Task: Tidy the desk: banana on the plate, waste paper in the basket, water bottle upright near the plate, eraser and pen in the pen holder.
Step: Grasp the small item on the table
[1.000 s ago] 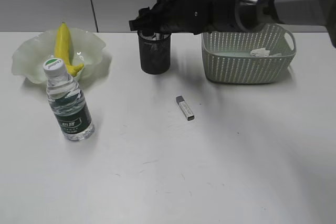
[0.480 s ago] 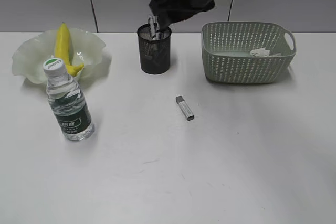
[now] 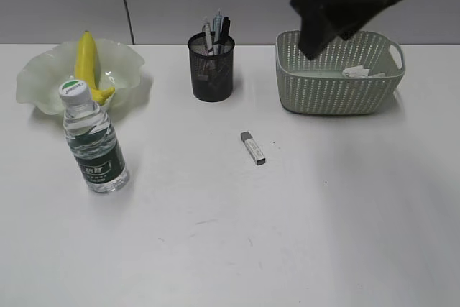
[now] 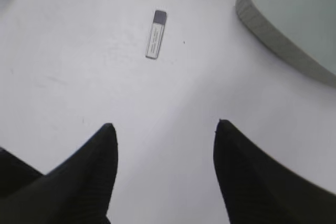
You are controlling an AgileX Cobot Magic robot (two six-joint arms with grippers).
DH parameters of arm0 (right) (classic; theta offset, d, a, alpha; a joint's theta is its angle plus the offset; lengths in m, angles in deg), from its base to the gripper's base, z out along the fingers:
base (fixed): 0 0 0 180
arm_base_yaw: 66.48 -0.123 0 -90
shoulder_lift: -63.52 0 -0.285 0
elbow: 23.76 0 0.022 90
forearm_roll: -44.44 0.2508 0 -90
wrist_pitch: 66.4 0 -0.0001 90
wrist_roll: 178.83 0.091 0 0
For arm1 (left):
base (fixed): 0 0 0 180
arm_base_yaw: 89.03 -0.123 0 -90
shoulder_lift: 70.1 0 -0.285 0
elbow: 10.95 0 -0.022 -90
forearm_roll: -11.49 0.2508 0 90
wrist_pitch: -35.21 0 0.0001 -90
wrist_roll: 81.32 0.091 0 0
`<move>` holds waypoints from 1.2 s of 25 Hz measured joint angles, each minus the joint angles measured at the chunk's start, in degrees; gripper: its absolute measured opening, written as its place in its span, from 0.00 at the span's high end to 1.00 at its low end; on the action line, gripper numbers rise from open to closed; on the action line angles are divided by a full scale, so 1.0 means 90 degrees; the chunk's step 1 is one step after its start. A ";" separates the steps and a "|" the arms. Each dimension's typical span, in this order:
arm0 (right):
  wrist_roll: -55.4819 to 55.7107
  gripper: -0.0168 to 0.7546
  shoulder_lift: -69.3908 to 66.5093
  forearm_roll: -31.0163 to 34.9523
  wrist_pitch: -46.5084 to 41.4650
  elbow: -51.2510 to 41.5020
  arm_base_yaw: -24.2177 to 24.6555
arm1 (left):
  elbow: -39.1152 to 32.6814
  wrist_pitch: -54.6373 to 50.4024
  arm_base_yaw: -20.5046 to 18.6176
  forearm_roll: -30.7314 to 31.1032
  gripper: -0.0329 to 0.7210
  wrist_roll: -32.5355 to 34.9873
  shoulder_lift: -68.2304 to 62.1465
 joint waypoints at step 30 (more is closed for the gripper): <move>0.0081 0.37 0.9479 0.0363 0.0973 -0.7038 0.0000 | 0.0198 0.0790 0.0000 -0.0730 0.63 0.0000 -0.1422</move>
